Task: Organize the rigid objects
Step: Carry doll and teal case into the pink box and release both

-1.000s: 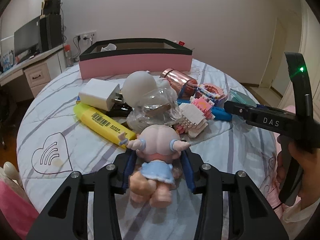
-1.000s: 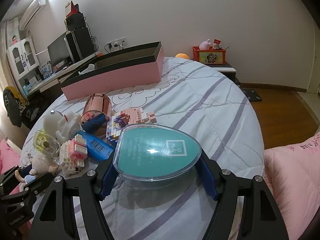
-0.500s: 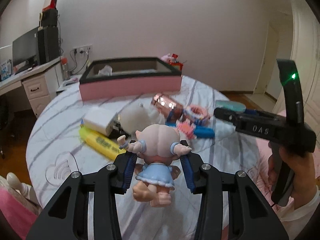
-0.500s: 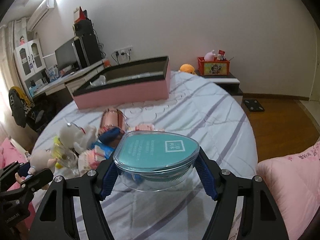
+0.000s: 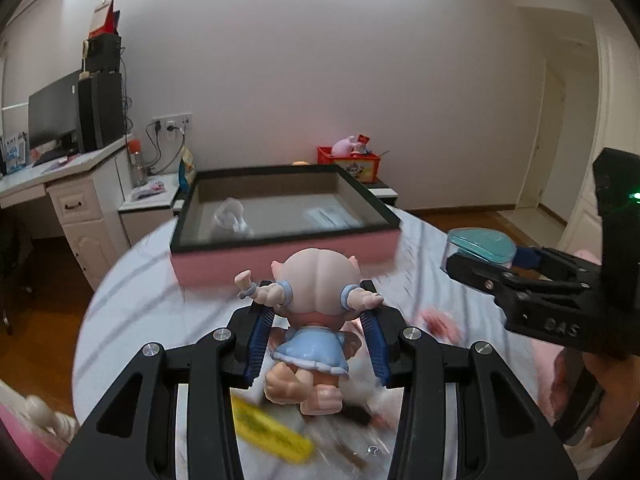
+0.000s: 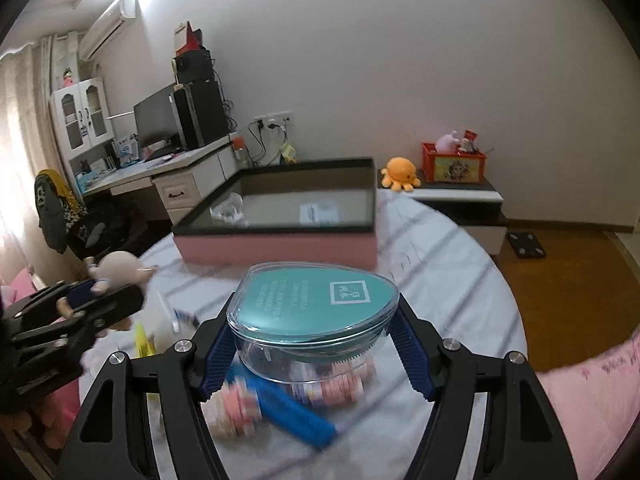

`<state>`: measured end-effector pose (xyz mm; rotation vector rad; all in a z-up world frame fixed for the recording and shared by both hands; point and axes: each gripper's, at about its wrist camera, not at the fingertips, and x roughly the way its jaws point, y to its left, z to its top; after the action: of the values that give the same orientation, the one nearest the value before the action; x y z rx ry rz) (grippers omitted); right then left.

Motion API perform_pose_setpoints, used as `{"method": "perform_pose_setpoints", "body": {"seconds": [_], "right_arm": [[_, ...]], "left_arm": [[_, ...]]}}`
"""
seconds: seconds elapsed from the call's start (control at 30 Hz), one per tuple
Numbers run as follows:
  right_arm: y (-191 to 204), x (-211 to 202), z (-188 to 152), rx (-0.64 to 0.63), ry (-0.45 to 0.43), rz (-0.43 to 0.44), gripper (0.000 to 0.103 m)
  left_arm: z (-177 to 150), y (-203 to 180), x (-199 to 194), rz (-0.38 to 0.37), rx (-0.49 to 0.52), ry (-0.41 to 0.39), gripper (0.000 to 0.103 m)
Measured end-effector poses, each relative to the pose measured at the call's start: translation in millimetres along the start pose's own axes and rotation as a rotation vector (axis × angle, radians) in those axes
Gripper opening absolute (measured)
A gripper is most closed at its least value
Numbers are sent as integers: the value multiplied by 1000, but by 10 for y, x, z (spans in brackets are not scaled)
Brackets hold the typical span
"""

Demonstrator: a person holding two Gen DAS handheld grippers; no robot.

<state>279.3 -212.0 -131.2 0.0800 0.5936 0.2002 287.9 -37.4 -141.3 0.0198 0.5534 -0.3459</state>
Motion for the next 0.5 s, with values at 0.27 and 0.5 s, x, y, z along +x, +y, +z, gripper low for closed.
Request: {"method": "perform_pose_setpoints", "body": {"seconds": [0.27,0.5], "right_arm": [[82,686,778,-63,29,26,72],[49,1480,1236,-75,123,9,72]], "left_arm": [[764,377,758,23,16,37,43],[1319,714,1591,51,22,141,43]]}}
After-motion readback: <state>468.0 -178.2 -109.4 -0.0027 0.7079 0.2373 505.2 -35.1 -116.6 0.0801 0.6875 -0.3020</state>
